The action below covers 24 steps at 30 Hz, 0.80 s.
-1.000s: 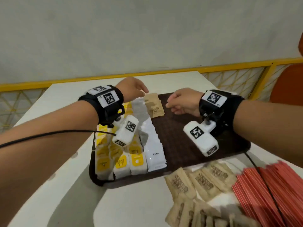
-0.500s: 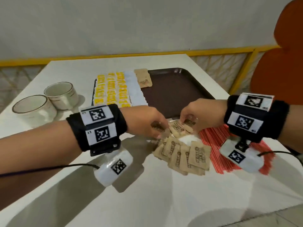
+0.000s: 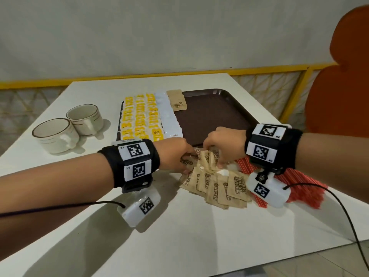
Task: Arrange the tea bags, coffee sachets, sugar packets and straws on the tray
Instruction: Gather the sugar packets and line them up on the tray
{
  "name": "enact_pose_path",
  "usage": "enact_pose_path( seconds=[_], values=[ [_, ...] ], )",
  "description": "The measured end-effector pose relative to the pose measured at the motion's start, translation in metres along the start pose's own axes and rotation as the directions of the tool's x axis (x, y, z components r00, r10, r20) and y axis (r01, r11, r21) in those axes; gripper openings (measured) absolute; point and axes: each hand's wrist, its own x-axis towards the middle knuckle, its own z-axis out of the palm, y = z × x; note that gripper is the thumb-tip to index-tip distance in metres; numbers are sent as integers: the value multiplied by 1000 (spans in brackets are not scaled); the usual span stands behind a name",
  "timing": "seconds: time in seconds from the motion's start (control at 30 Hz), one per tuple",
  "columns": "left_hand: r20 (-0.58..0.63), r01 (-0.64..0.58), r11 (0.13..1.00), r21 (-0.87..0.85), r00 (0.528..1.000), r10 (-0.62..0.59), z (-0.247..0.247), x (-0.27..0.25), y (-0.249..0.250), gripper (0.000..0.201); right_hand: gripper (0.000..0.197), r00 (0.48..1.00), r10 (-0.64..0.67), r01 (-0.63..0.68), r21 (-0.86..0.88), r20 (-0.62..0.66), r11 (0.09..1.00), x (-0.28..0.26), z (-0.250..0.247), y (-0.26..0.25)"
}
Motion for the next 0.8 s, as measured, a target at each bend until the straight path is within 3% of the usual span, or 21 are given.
enact_pose_path(
  seconds=[0.1, 0.23, 0.3, 0.37, 0.43, 0.5, 0.6, 0.7, 0.8],
  values=[
    [-30, 50, 999, 1, 998, -49, 4, -1, -4, 47, 31, 999, 2, -1, 17, -50, 1000, -1, -2, 3],
    [-73, 64, 997, -46, 995, -67, 10, -5, -6, 31, 9, 980, -12, 54, 207, -200, 977, -18, -28, 14],
    [-82, 68, 996, -61, 994, -73, 11, -7, -4, 34, 12, 985, -55, 107, 328, -163, 939, -34, -44, 18],
    [-70, 75, 995, -68, 994, -80, 10, -8, -1, 44, 23, 990, -142, 126, 445, 4, 887, -50, -51, 16],
    [-41, 69, 996, -55, 997, -72, 8, -8, 1, 52, 29, 962, -178, 85, 394, 207, 915, -61, -40, 11],
    [-6, 61, 998, -20, 998, -61, 7, -8, 2, 54, 22, 932, -135, 40, 274, 336, 961, -66, -18, 0],
    [11, 81, 997, 16, 997, -81, 6, -8, 3, 47, 19, 955, -111, 52, 215, 275, 975, -65, 8, -12],
    [-11, 116, 992, 55, 993, -116, 8, -8, 4, 36, 36, 977, -71, 33, 187, 200, 982, -61, 12, -17],
    [-42, 124, 989, 75, 992, -121, 11, -11, 5, 29, 40, 991, -48, 24, 188, 128, 982, -58, 8, -16]
  ],
)
